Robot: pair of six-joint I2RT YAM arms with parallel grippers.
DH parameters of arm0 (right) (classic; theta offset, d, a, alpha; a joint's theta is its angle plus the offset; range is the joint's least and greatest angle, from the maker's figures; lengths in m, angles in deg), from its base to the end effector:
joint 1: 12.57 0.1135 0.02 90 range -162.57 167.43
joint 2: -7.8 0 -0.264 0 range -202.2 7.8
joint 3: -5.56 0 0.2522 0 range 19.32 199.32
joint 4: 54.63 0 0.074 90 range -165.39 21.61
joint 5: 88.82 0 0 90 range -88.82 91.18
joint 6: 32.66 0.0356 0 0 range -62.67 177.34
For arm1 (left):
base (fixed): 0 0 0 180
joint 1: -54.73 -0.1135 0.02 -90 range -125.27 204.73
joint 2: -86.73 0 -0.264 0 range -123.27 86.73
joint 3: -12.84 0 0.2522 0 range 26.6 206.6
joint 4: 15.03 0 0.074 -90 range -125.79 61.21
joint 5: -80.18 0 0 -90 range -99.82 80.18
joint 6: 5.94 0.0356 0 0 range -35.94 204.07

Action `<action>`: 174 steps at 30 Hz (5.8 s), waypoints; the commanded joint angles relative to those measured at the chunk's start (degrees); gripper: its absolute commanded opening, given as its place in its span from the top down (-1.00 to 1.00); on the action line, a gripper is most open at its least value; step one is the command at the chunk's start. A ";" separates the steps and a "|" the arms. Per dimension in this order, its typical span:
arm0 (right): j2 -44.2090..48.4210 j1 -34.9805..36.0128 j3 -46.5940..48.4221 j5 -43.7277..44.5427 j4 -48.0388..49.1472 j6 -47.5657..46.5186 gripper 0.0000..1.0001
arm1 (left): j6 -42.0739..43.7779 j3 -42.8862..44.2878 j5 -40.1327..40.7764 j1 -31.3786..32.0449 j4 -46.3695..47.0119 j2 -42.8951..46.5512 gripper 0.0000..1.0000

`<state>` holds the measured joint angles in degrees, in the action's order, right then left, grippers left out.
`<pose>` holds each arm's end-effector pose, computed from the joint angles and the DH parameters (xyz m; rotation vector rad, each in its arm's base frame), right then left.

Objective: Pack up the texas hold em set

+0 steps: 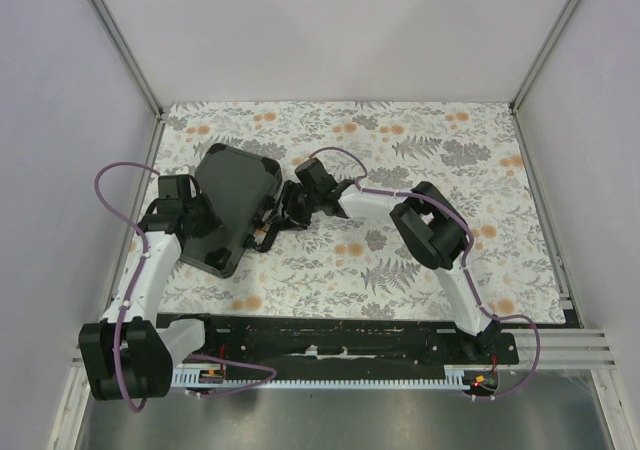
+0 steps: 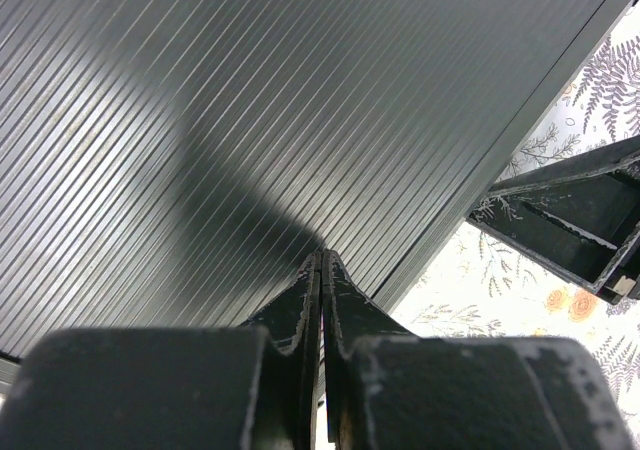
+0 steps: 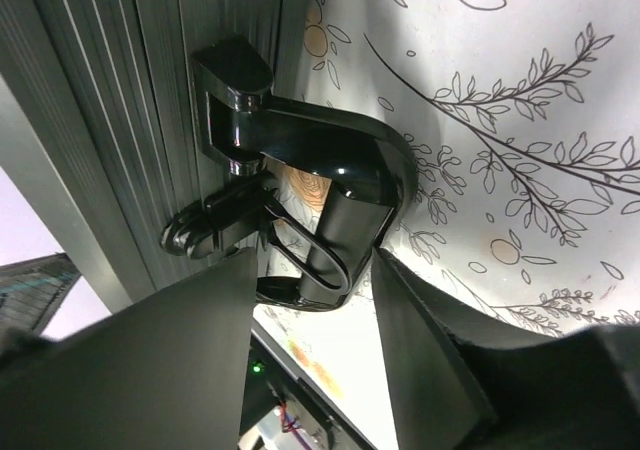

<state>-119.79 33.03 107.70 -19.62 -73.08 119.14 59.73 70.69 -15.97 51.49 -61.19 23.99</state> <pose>0.3311 0.3561 0.1399 0.1707 2.6874 1.2123 0.2190 0.0086 0.2416 -0.5445 2.4167 -0.2911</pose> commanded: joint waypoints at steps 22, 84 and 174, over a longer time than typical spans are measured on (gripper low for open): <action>-1.70 0.36 3.82 -7.06 13.27 10.26 0.21 | 1.92 -1.47 2.46 0.70 -5.57 -5.02 0.96; -7.85 2.47 16.04 1.02 -9.20 -9.07 0.83 | -1.06 29.29 13.96 -9.67 -10.31 -22.95 -0.37; 71.15 0.71 -3.66 66.85 -73.44 -15.66 -0.96 | -13.19 18.56 -3.27 0.52 -25.84 37.23 -0.83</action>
<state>-53.15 33.71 100.93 40.84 -139.22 99.49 51.03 87.66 -22.81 51.81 -82.31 53.91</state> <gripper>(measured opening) 0.979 0.909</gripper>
